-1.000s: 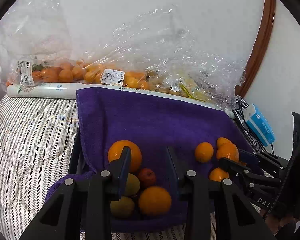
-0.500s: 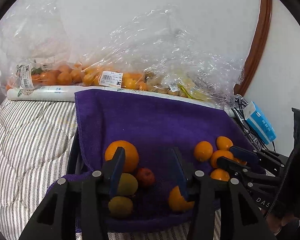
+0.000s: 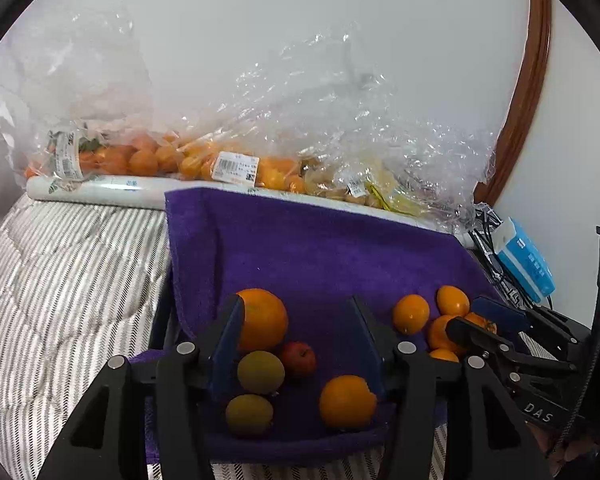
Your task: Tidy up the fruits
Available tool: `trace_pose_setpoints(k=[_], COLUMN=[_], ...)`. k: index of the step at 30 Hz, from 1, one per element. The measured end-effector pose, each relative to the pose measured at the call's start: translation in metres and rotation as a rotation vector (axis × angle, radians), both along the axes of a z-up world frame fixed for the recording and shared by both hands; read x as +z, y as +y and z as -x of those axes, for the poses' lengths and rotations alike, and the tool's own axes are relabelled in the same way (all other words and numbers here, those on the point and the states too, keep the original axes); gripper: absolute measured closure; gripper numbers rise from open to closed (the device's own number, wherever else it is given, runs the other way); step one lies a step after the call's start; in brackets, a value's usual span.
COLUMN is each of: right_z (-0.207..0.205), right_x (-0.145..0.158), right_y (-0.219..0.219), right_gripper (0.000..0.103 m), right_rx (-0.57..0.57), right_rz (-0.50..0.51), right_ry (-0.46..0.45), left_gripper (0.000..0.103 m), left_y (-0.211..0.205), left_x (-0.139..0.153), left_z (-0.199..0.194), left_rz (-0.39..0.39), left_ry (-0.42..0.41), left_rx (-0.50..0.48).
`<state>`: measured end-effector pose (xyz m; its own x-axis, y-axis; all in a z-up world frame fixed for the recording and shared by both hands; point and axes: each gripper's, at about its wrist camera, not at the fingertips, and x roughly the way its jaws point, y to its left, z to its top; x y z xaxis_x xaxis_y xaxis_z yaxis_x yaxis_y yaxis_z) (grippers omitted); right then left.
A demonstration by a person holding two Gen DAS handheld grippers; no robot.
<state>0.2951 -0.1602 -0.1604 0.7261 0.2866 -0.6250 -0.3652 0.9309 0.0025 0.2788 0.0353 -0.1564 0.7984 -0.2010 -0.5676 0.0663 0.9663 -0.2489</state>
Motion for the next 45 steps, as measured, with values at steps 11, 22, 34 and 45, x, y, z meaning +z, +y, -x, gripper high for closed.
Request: trace_pose_setpoints(k=[11, 22, 34, 45], right_z=[0.024, 0.111, 0.208, 0.258], right_x=[0.051, 0.093, 0.120, 0.138], right_y=[-0.020, -0.035, -0.053, -0.060], right_gripper=[0.038, 0.033, 0.005, 0.001], right_rx=[-0.117, -0.192, -0.241, -0.259], right_rz=[-0.110, -0.086, -0.110, -0.099], right_ry=[-0.039, -0.048, -0.110, -0.146], left_gripper=[0.033, 0.016, 0.009, 0.009], left_y=[-0.004, -0.013, -0.028, -0.043], left_x=[0.033, 0.079, 0.115, 0.130], left_z=[0.029, 0.120, 0.209, 0.251], left_rz=[-0.106, -0.119, -0.139, -0.142], left_ry=[0.000, -0.024, -0.103, -0.126], left_rx=[0.090, 0.086, 0.073, 0.072])
